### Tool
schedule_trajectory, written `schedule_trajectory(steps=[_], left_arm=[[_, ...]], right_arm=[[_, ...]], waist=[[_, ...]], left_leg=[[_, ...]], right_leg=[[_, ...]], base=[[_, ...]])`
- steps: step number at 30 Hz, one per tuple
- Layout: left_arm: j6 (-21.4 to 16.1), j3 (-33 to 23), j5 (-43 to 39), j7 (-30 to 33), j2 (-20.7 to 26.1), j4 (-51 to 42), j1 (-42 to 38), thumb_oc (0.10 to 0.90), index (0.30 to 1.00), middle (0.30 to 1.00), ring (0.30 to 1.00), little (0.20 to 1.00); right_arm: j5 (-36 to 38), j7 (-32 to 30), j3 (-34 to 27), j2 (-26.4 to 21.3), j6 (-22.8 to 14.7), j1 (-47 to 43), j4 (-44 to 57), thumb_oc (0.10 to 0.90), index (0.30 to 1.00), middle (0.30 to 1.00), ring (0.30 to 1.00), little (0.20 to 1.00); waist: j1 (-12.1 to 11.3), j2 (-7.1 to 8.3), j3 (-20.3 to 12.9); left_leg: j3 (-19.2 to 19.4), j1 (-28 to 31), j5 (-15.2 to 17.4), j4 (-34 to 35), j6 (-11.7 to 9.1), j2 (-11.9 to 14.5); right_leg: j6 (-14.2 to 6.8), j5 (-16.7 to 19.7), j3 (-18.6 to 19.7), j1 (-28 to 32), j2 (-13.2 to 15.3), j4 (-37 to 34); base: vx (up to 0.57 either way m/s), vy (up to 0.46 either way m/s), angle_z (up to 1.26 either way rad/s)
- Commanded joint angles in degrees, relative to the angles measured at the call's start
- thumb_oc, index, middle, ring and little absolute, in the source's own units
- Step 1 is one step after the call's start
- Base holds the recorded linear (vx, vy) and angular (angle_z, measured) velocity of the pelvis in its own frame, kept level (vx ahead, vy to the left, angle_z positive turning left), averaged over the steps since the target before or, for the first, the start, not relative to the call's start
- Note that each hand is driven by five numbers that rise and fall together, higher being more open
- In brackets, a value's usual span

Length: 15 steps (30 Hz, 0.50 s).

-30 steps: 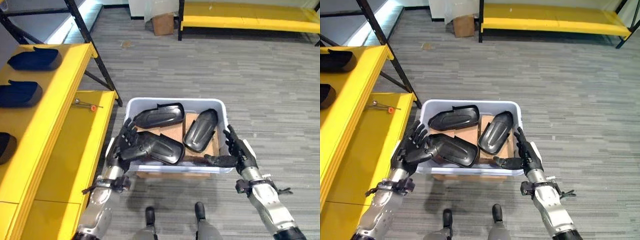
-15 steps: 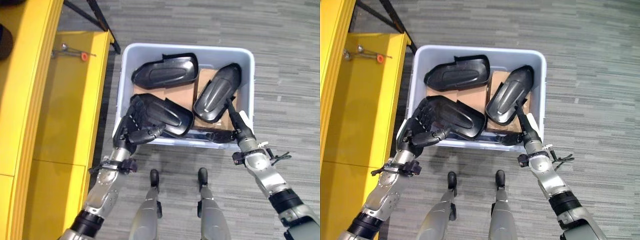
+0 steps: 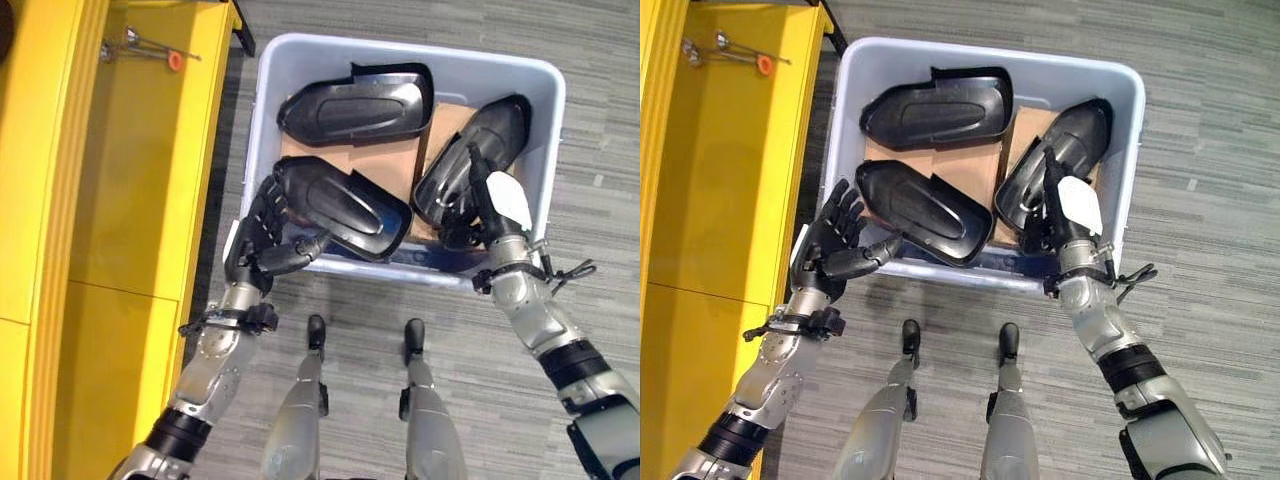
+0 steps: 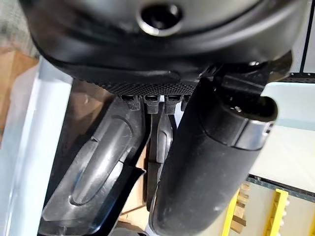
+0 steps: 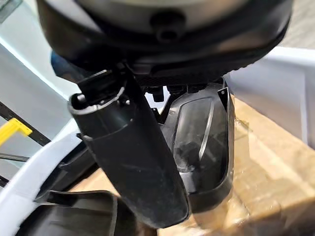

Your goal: Move parts from the plastic box to the shelf.

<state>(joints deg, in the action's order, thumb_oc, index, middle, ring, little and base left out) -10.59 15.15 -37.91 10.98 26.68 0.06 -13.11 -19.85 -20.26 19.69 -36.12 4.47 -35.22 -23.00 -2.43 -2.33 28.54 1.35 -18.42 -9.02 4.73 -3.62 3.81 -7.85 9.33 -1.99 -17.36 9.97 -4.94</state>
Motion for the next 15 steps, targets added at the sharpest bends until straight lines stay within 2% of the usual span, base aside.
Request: schedule_trajectory(steps=[1,7,15], left_arm=[[-6.9,-3.3,1.3,1.1,1.5,-4.8,-1.8,0.9,1.0,1.0,1.0,1.0],[-6.9,-3.2,1.2,1.4,1.3,-5.1,-1.8,0.9,1.0,1.0,1.0,1.0],[-6.8,-2.9,0.9,2.5,0.4,-4.5,-2.1,0.9,1.0,1.0,1.0,1.0]], right_arm=[[-5.6,-6.0,-1.0,-2.2,-0.4,-7.4,1.6,0.9,1.0,1.0,1.0,1.0],[-5.2,-6.9,-0.6,-2.0,0.4,-10.1,-0.8,0.9,1.0,1.0,1.0,1.0],[1.5,-8.1,-0.7,0.8,-0.2,-12.2,-4.5,0.9,1.0,1.0,1.0,1.0]], waist=[[-0.7,2.48,-2.7],[-1.3,2.24,-2.2],[-1.8,2.07,-1.1]], left_leg=[[-0.1,-3.1,5.4,-8.7,1.2,0.4],[-0.6,-4.5,5.5,-9.0,1.4,-0.2],[-0.9,-6.9,5.9,-10.2,1.7,-0.9]], right_leg=[[-1.1,-4.3,1.2,0.8,3.8,6.9],[-1.2,-4.1,0.6,0.2,4.3,7.0],[-1.2,-3.9,0.3,-0.9,4.6,7.0]], base=[[0.01,0.014,0.06],[0.0,0.011,0.04],[0.0,0.014,0.08]])
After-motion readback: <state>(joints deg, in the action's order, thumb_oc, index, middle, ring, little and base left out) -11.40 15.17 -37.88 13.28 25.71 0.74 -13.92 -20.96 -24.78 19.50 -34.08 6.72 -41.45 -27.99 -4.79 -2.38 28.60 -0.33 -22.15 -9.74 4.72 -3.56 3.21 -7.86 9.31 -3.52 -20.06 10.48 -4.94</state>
